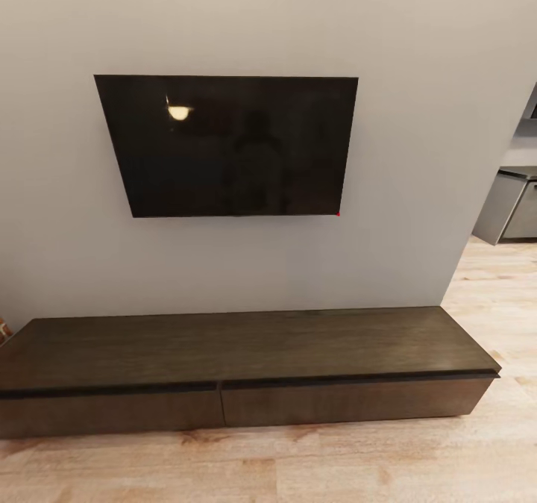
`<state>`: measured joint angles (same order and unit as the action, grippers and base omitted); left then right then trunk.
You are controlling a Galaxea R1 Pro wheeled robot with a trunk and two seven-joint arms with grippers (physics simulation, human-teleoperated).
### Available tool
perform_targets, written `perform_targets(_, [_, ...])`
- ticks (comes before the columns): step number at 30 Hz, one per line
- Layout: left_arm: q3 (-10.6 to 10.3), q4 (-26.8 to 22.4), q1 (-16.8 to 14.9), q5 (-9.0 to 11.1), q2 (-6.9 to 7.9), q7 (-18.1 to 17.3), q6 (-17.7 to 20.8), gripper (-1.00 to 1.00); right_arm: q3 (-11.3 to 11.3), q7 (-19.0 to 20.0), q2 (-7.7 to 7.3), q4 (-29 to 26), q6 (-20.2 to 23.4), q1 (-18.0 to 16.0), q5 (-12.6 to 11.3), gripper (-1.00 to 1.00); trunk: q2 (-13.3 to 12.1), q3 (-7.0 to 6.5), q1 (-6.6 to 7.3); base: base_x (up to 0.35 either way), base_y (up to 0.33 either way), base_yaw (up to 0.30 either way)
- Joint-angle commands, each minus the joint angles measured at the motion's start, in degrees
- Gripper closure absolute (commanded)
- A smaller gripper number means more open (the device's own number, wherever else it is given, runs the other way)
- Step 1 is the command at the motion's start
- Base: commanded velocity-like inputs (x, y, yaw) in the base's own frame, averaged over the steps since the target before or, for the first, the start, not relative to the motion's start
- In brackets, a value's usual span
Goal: Place each of the two pumpkins and all three candles from the living room inside a cabinet in the living room (use any cabinet), then make sure every cabinet is closed, and position the cauldron so it is next to a table in the living room.
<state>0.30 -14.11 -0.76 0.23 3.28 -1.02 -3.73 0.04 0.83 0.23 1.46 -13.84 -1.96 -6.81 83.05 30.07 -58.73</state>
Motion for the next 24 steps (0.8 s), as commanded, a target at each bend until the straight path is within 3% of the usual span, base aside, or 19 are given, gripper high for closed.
perform_targets(1, [0.0, -1.0, 0.0, 0.0, 0.07, -0.2, -0.3, -1.0, 0.0, 0.1, -0.04, 0.1, -1.0, -0.1, -0.5, -1.0, 0.0, 0.05, 0.0, 0.0, 0.0, 0.0])
perform_targets(6, [0.0, -7.3, 0.0, 0.0, -0.06, -0.3, 0.7, -1.0, 0.0, -0.1, -0.08, -3.1, -3.2, -0.1, -0.3, -1.0, 0.0, 0.05, 0.0, 0.0, 0.0, 0.0])
perform_targets(9, [-0.1, -10.7, -0.1, 0.0, -0.23, -0.3, 3.6, -1.0, 0.0, -0.4, -0.06, -13.0, 4.5, -0.1, -0.3, -1.0, 0.0, 0.05, 0.0, 0.0, 0.0, 0.0])
perform_targets(13, [-0.1, -21.5, -0.1, 0.0, -0.49, -0.3, 14.0, -1.0, 0.0, -2.0, -0.06, -30.0, 20.6, -0.1, -0.4, -1.0, 0.0, 0.05, 0.0, 0.0, 0.0, 0.0])
perform_targets(15, [-0.1, -26.7, -0.2, 0.0, -0.57, -0.3, 18.7, -1.0, 0.0, -3.5, -0.04, -35.9, 24.6, -0.1, -0.4, -1.0, 0.0, 0.05, 0.0, 0.0, 0.0, 0.0])
perform_targets(20, [-0.1, -40.4, -2.2, 0.1, -1.4, -0.3, 31.3, -1.0, 0.0, -8.5, 0.09, -48.1, 30.8, -0.9, -0.6, -1.0, 0.0, 0.05, 0.0, 0.0, 0.0, 0.0])
perform_targets(24, [-0.1, -44.5, -6.2, 0.1, -2.14, -0.3, 38.8, -1.0, 0.0, -9.4, 0.29, -53.0, 33.5, -1.9, -1.0, -1.0, 0.0, 0.05, 0.0, 0.0, 0.0, 0.0])
